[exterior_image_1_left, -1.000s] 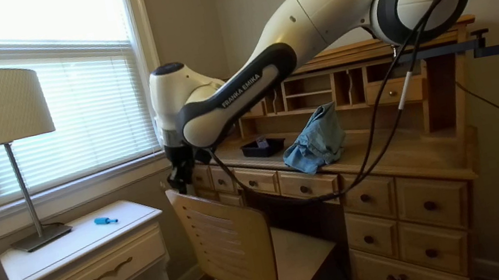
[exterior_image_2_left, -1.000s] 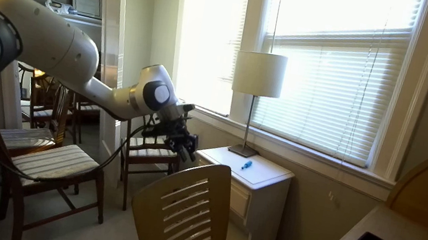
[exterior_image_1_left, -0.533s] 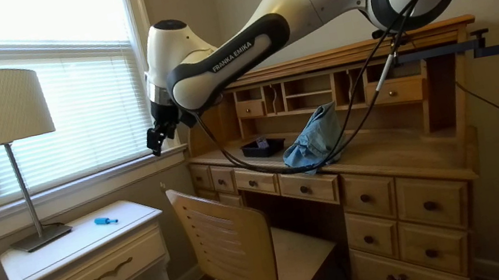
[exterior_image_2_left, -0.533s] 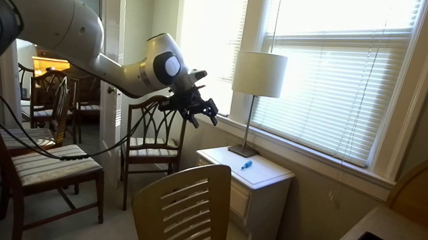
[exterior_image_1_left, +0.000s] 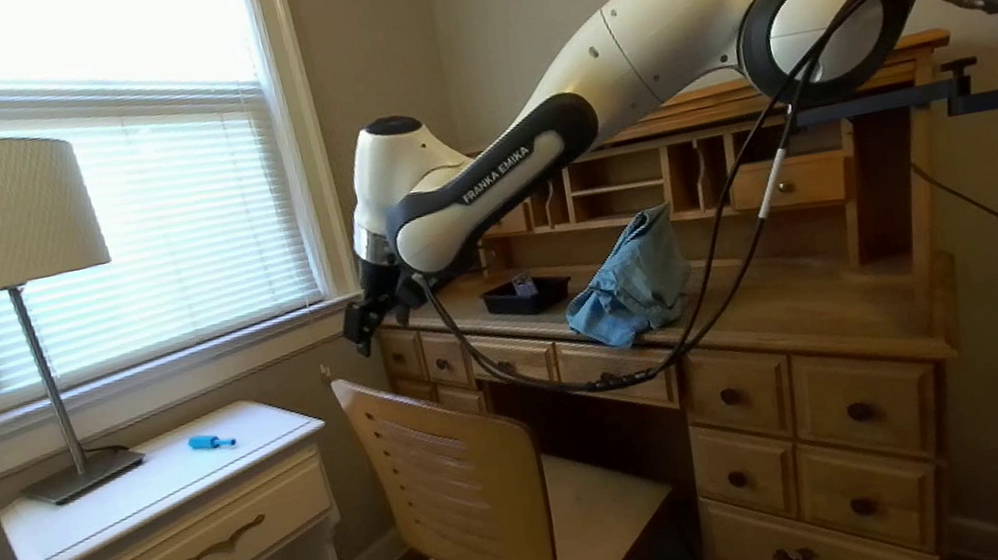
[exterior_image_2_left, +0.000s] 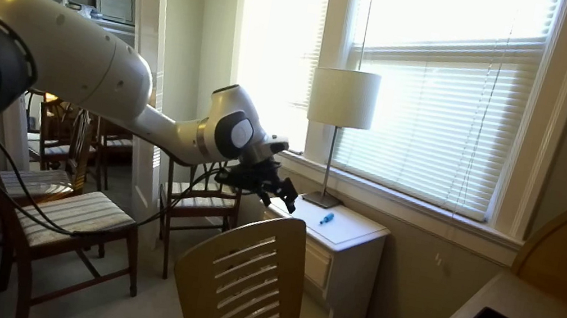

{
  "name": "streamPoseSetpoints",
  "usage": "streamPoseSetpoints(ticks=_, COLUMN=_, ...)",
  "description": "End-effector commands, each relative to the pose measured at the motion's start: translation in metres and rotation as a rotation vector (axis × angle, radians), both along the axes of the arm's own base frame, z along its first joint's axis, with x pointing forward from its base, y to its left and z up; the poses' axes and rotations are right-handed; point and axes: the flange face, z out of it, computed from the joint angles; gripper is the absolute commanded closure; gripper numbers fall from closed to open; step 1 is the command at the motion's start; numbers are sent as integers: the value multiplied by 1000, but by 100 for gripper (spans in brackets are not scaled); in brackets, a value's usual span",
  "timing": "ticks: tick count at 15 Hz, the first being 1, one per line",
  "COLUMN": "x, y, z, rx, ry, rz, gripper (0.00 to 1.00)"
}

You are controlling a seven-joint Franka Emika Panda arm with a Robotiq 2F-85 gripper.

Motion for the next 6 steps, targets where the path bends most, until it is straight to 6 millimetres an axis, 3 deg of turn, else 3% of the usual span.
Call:
streamPoseSetpoints(ticks=1, x=-5, y=-7, z=-26, rx=40, ry=13, rz=-137, gripper=0)
streamPoseSetpoints(ticks=2, x=-3, y=-7, z=-18, rx=23, ry=13, rz=-72, gripper=0)
streamPoseSetpoints(ticks=6, x=-4, y=-10, z=-28, rx=34, ry=15, rz=-118, gripper=0)
